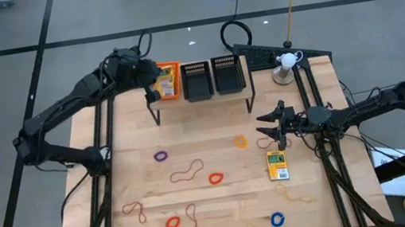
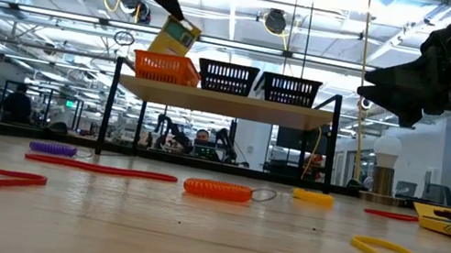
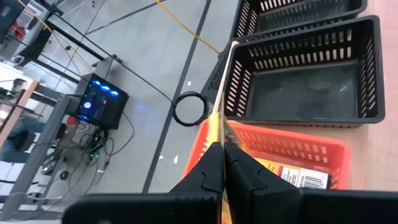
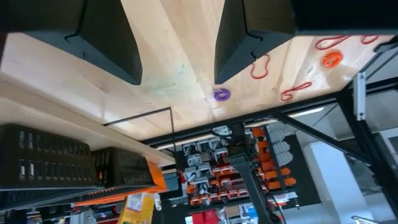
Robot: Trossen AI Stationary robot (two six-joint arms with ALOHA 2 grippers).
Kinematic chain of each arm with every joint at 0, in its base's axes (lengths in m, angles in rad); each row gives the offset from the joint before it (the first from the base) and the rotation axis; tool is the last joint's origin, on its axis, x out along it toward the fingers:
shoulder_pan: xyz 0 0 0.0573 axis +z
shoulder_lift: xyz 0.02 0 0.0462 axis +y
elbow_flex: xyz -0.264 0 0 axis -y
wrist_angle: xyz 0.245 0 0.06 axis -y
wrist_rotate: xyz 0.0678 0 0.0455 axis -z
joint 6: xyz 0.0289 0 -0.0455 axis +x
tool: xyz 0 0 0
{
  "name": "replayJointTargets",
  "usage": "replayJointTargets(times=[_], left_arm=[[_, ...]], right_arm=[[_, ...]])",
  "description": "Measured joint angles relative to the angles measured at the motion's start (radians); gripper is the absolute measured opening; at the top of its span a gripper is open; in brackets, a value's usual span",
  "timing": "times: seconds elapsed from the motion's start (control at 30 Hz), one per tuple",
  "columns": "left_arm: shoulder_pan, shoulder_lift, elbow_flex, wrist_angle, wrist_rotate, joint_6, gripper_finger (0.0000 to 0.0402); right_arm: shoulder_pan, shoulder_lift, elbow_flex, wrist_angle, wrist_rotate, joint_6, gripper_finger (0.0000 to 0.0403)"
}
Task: Pick & Place Office Desk Supplies
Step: Put the crayon box into the orange basket on the shelf
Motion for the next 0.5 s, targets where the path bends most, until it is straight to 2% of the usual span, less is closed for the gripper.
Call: replayJointTargets(times=[0.27, 0.5], left_arm=[[0.019, 0.000, 0.000, -0.006, 0.059, -0.008, 0.0000], [0.005, 0.000, 0.000, -0.013, 0.061, -0.035, 0.0000]], right_arm=[[0.000, 0.001, 0.000, 0.001, -0.001, 0.000, 0.0192], [0.000, 0.001, 0.000, 0.001, -0.001, 0.000, 0.0192]])
